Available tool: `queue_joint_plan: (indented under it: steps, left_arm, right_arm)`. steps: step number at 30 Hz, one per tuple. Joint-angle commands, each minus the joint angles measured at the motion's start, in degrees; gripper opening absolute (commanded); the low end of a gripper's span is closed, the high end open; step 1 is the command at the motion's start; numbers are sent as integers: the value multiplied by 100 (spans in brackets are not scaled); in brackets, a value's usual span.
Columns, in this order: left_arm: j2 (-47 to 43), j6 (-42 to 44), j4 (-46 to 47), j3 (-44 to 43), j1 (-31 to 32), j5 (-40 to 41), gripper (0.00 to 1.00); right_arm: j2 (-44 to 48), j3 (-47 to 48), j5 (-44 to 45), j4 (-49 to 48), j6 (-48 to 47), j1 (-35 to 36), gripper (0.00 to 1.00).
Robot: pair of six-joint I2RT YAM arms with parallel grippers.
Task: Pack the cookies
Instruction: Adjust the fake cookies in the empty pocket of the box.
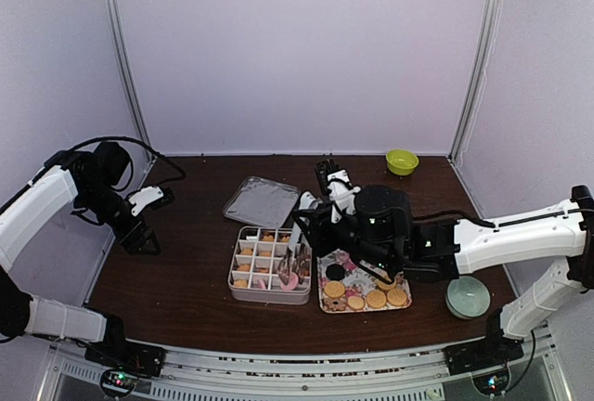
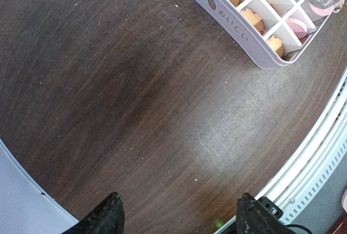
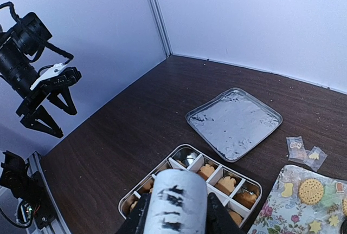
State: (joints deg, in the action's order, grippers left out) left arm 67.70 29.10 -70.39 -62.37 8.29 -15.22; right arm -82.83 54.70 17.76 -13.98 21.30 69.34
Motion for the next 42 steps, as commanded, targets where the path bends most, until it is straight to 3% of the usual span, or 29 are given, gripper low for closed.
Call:
queue_joint_plan:
  steps: [1, 19, 32, 37, 42]
  left_arm:
    - [-35, 26, 23, -94, -43, -68, 73]
    - [-73, 50, 39, -16, -40, -51, 73]
    - [-112, 54, 34, -9, -40, -42, 73]
    - [-91, 60, 25, -51, -39, -33, 73]
    - [-73, 23, 26, -88, -37, -55, 74]
  right_arm:
    - [162, -40, -73, -121, 78, -22, 25]
    - [67, 447, -205, 75, -517, 200, 9]
    - [-60, 699, -195, 322, -861, 247, 10]
    - [454, 450, 243, 596, -938, 188, 12]
    - [1277, -412, 580, 949, -801, 13, 14]
